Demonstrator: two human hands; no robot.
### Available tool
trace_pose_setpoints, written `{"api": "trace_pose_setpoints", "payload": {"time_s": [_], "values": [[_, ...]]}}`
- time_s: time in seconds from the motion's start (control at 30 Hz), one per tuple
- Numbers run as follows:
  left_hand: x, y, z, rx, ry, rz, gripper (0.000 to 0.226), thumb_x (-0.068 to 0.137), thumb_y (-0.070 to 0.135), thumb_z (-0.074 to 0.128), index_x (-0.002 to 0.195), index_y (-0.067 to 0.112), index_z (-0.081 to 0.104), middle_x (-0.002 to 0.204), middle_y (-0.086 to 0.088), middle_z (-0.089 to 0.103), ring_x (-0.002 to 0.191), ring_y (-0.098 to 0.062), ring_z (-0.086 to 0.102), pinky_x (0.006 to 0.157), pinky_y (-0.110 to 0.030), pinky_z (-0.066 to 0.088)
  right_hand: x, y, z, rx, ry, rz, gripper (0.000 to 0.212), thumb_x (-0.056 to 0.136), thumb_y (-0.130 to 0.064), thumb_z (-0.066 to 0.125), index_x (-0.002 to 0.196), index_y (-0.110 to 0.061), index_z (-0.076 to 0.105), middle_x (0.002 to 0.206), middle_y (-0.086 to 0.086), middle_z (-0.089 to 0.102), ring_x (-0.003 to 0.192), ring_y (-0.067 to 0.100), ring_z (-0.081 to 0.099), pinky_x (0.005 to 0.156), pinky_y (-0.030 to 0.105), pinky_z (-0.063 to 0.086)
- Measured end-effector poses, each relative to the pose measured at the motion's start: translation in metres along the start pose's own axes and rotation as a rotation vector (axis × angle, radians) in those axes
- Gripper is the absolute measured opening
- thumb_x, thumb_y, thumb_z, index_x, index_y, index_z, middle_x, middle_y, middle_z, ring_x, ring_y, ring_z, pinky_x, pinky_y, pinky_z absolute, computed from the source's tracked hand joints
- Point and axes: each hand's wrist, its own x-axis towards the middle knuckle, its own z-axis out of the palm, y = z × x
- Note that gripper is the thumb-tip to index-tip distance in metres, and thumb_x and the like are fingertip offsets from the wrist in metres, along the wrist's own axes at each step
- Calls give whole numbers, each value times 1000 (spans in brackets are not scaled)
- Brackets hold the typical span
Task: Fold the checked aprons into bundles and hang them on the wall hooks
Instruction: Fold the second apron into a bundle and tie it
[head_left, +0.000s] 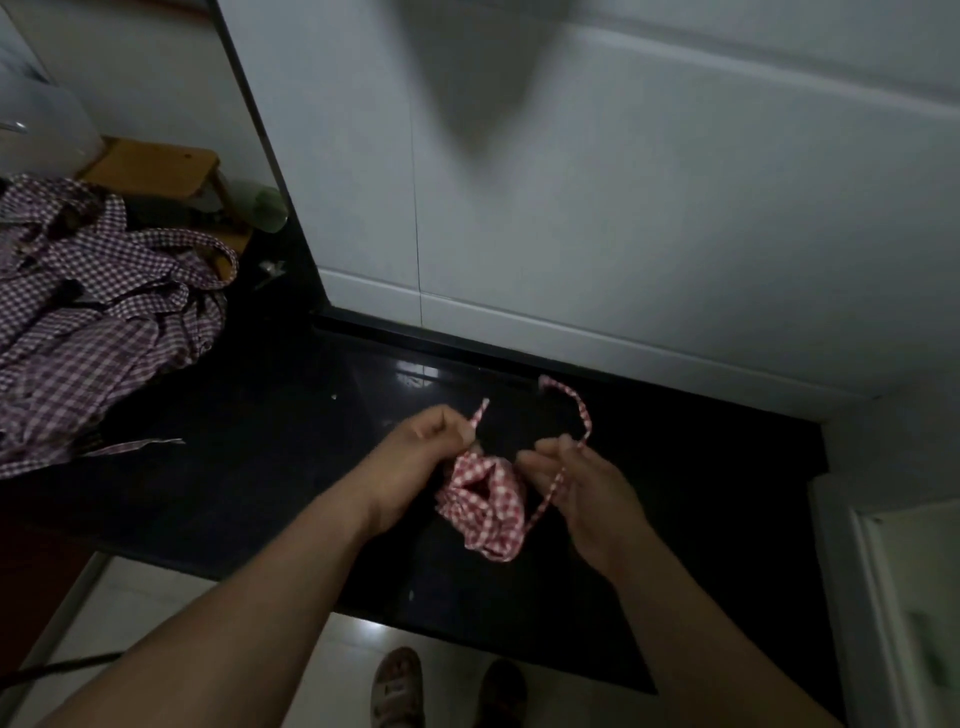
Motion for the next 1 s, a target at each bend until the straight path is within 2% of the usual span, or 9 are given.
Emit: {"api": "trace_pose_setpoints", "payload": {"time_s": [0.13, 0.27, 0.4, 0.5, 0.53, 0.6, 0.7, 0.9, 1.0], "values": [[-26, -40, -11, 84, 55, -35, 16, 92, 29, 66, 86, 15, 66, 88, -15, 64, 84, -24, 56, 80, -39, 45, -11, 22, -4, -107, -14, 41, 38, 110, -29, 42, 116, 0, 64, 85, 21, 74, 90, 33, 73, 98, 47, 53], [-43, -65, -15, 111, 166, -64, 17, 105, 12, 58, 88, 9, 60, 76, -5, 63, 77, -21, 54, 73, -36, 46, -22, 29, 7, -173, -12, 27, 39, 110, -37, 42, 112, -8, 69, 68, 13, 65, 89, 37, 72, 92, 45, 54], [-36, -49, 1, 21, 275, 52, 17, 107, 12, 53, 91, 13, 59, 77, -4, 65, 73, -15, 58, 70, -34, 47, -22, 14, 26, -288, 9, -130, 37, 109, -38, 43, 99, -13, 68, 57, -3, 53, 65, 17, 59, 75, 36, 47], [-19, -30, 13, -19, 222, 141, 16, 106, 16, 57, 91, 18, 62, 90, -19, 70, 82, -20, 62, 78, -40, 50, -19, -8, 38, -406, 38, -301, 35, 109, -35, 44, 86, -20, 65, 63, -12, 58, 63, 5, 54, 66, 28, 44], [-13, -28, 13, 60, 205, 177, 15, 105, 17, 59, 90, 18, 63, 94, -20, 70, 85, -18, 63, 81, -39, 51, -19, -13, 39, -442, 24, -322, 33, 108, -33, 44, 84, -20, 63, 65, -13, 58, 65, 5, 53, 67, 28, 43], [-6, -32, 4, 372, 222, 267, 15, 100, 18, 66, 86, 20, 64, 93, -7, 67, 90, -12, 62, 85, -32, 49, -19, -16, 39, -554, -49, -273, 25, 103, -28, 45, 86, -17, 60, 72, -14, 60, 72, 9, 56, 69, 32, 41], [-9, -43, -9, 722, 233, 415, 15, 94, 15, 72, 85, 25, 64, 95, 10, 57, 99, -9, 55, 88, -29, 45, -17, 2, 37, -807, -135, -221, 23, 103, -26, 43, 94, -18, 62, 94, 0, 67, 89, 17, 63, 81, 37, 50], [-25, -56, -37, 1122, 156, 668, 7, 93, 14, 69, 99, 18, 67, 106, 5, 55, 100, -16, 50, 83, -39, 49, -6, 33, 53, -1116, -246, -433, 26, 105, -30, 46, 100, -24, 71, 97, -3, 73, 90, 14, 66, 86, 37, 53], [-25, -54, -46, 1207, 183, 711, 9, 94, 20, 69, 103, 16, 69, 124, 1, 58, 117, -20, 52, 96, -42, 48, -7, 41, 58, -1164, -335, -460, 26, 103, -22, 47, 112, -27, 71, 107, -3, 73, 94, 12, 65, 90, 36, 54]]}}
